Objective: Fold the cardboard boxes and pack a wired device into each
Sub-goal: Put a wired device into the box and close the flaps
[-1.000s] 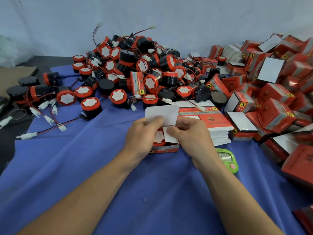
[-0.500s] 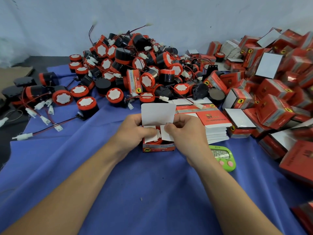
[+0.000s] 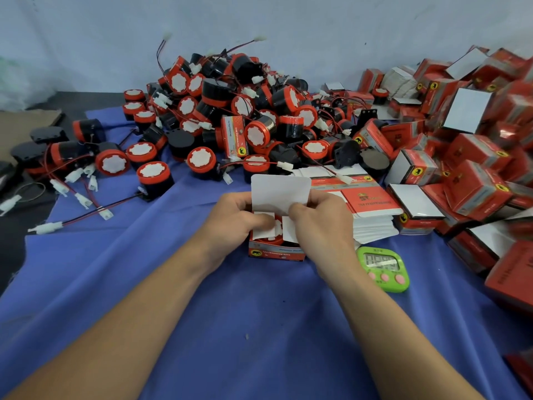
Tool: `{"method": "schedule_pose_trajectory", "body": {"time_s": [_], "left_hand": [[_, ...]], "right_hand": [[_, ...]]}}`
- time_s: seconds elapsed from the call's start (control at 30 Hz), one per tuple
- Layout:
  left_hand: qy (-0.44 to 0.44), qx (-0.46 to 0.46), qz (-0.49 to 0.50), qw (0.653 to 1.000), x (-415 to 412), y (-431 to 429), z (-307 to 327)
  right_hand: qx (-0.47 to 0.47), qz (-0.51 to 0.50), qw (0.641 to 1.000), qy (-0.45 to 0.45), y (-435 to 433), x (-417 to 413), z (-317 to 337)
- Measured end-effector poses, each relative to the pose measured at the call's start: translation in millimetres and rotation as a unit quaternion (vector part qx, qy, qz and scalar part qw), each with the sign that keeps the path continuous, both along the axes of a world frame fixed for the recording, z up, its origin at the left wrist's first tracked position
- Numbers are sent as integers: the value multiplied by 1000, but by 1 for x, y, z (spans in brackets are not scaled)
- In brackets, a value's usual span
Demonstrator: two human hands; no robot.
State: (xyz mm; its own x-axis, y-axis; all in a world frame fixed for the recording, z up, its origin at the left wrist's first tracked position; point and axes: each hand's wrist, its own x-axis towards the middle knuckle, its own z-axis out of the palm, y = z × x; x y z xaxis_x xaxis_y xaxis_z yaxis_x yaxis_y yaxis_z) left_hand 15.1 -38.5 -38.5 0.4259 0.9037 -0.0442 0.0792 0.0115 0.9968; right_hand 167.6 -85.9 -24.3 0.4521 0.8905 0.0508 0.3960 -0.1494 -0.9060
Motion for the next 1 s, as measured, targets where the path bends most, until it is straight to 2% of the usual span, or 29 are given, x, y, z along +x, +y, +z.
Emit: {"method": "schedule_pose_trajectory", "body": {"time_s": [0.07, 0.17, 0.23, 0.4, 0.57, 0.73, 0.87, 1.0], "left_hand": [[2, -4, 3, 1000, 1, 0, 0], [8, -5, 7, 1000, 1, 0, 0], [11, -4, 6, 1000, 1, 0, 0], [3, -3, 5, 1000, 1, -1, -1], [-17, -16, 2, 1000, 2, 0, -1], [-19, -19, -1, 1000, 2, -1, 0], [-16, -14, -6, 1000, 2, -1, 0], [-16, -10, -7, 1000, 1, -1, -1]], "right_hand": [[-3, -8, 1000, -3, -1, -3, 2], [-30, 4, 996, 79, 0, 0, 8], [-37, 6, 995, 95, 2, 5, 11], [-17, 53, 998, -27, -6, 8, 6], [-47, 153, 987, 19, -10, 28, 10], [-55, 102, 993, 6, -5, 23, 8], [-84, 54, 989, 112, 1, 16, 9], [-60, 63, 991, 105, -3, 15, 6]]}}
